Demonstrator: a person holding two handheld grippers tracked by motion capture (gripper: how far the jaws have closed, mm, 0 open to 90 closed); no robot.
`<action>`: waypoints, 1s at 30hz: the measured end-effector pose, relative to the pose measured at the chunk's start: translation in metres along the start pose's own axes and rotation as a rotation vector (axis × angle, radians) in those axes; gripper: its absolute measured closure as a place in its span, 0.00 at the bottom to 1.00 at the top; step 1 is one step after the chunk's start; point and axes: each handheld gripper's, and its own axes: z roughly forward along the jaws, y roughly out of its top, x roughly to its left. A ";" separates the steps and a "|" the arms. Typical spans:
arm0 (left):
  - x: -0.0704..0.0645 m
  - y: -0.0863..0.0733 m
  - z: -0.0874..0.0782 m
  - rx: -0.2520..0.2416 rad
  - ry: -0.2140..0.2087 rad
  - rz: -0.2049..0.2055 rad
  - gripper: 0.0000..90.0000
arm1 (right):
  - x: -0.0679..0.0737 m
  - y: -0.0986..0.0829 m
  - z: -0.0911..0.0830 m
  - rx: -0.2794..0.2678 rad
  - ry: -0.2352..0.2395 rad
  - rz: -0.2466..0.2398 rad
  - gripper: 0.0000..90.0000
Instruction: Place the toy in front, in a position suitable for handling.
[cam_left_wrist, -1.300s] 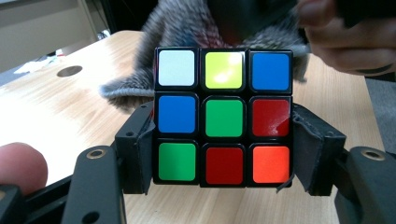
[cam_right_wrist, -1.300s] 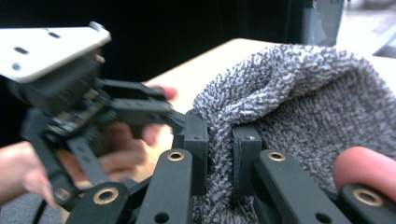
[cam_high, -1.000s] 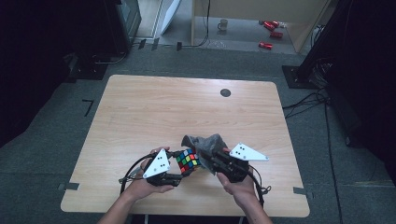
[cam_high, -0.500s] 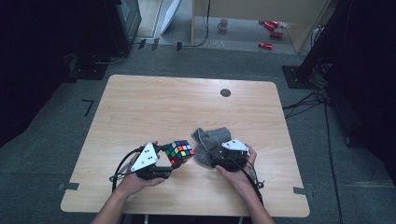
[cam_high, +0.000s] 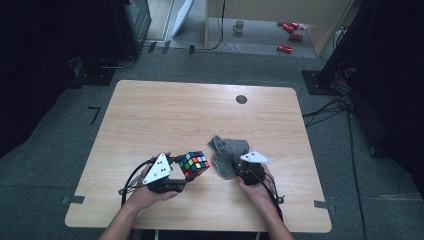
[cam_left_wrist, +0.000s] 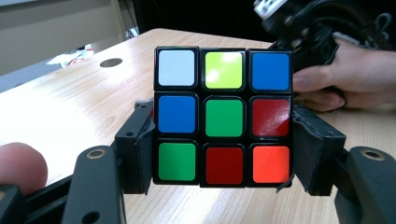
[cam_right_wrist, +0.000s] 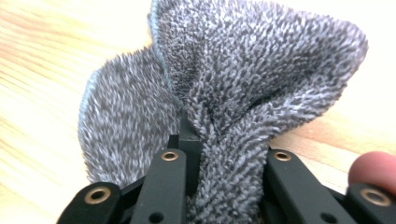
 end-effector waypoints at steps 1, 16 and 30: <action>0.000 0.000 0.001 0.002 0.000 -0.002 0.39 | 0.000 0.000 0.000 0.000 0.000 0.000 0.87; -0.019 0.003 0.014 0.019 -0.055 0.040 0.39 | 0.051 0.033 -0.071 -0.324 0.436 -0.079 0.86; -0.021 0.004 0.015 0.024 -0.052 0.056 0.39 | 0.054 0.032 -0.068 -0.298 0.523 -0.043 0.85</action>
